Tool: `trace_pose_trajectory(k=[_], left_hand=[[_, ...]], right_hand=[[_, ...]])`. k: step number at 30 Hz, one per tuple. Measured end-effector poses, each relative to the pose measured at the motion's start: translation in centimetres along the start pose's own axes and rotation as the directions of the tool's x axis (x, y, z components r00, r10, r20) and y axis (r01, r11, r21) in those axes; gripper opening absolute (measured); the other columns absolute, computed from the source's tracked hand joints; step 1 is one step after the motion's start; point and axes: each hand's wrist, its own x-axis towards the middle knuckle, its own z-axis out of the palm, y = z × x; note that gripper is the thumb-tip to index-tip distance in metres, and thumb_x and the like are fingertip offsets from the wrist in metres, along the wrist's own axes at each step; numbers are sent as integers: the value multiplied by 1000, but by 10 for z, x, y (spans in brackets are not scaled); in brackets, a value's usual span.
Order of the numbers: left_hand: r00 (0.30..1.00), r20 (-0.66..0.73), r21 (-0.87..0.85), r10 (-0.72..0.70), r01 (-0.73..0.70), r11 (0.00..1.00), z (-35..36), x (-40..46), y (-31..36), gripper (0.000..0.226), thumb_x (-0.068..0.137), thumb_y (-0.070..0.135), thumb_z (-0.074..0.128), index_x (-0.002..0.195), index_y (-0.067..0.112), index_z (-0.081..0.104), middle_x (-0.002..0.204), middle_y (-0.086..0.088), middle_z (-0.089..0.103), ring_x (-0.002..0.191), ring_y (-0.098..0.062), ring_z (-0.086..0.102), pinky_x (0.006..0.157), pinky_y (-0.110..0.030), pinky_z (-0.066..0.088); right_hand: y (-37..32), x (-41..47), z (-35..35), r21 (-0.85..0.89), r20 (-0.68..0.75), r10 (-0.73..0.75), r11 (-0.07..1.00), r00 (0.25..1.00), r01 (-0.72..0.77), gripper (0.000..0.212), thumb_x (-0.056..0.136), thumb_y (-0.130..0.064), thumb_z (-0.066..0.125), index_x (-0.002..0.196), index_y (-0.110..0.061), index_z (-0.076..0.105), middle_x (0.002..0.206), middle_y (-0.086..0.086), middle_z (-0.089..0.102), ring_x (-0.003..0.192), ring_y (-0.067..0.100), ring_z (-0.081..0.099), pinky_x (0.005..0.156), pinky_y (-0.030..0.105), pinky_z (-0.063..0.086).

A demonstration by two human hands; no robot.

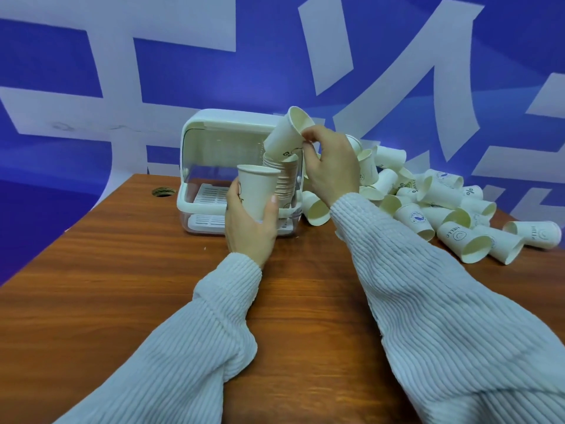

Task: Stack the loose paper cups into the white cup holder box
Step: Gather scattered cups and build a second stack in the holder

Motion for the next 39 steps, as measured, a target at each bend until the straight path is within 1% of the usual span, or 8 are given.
trace_pose_trajectory(k=[6,13,16,21,25,31,35,39], left_hand=[[1000,5,-26,2,-2,1000,1,0,4,81,84,64,63,150,32,30,135,2,56,115,-19,59,95,-46,56],[996,-77,-115,53,-61,991,-5,32,28,72,91,49,68,148,19,37,132,-2,56,112,-18,59,81,-16,47],[991,-110,-107,82,-94,990,-9,62,40,67,91,49,67,144,18,40,130,-3,52,114,-18,57,88,-26,51],[995,78,-177,61,-46,983,-1,103,65,57,89,40,77,134,19,49,123,4,64,109,-8,63,89,-26,54],[976,205,-60,74,-63,996,12,111,66,57,81,33,80,126,19,48,116,5,64,106,-13,64,87,-32,55],[946,299,71,128,-156,985,12,116,66,96,87,34,73,162,33,13,121,-2,66,109,-21,63,97,-36,49],[926,351,159,143,-209,965,8,122,69,89,87,38,73,159,37,21,117,-5,67,110,-25,64,99,-41,51],[916,371,120,152,-210,970,8,123,70,82,87,34,78,153,30,31,116,-1,65,105,-20,64,89,-30,47]], right_hand=[[0,16,-5,-116,209,-95,986,973,121,28,102,-21,48,121,-23,69,113,1,73,109,29,60,93,48,48],[-1,22,8,-109,565,-101,975,819,195,45,102,-15,42,137,-31,64,135,-2,67,125,25,59,103,38,46],[2,13,12,-97,530,-154,966,834,240,47,103,-11,42,141,-30,61,138,-3,65,131,21,52,90,26,37],[15,-2,32,60,417,-53,998,907,30,44,104,-12,46,141,-28,62,143,8,51,134,21,45,113,24,30],[12,-8,33,155,330,-16,987,944,-37,22,105,-21,53,122,-15,66,120,-2,66,107,13,60,96,35,49],[19,-13,36,232,234,6,971,972,-62,14,99,-26,66,109,-15,65,114,-1,59,101,1,50,96,32,48],[14,-12,38,329,170,60,937,984,-114,25,93,-27,73,108,-21,54,109,-3,53,100,14,61,92,38,54],[13,-12,39,355,191,96,921,977,-160,56,91,-25,77,138,-25,46,132,-2,49,112,10,60,100,34,54]])
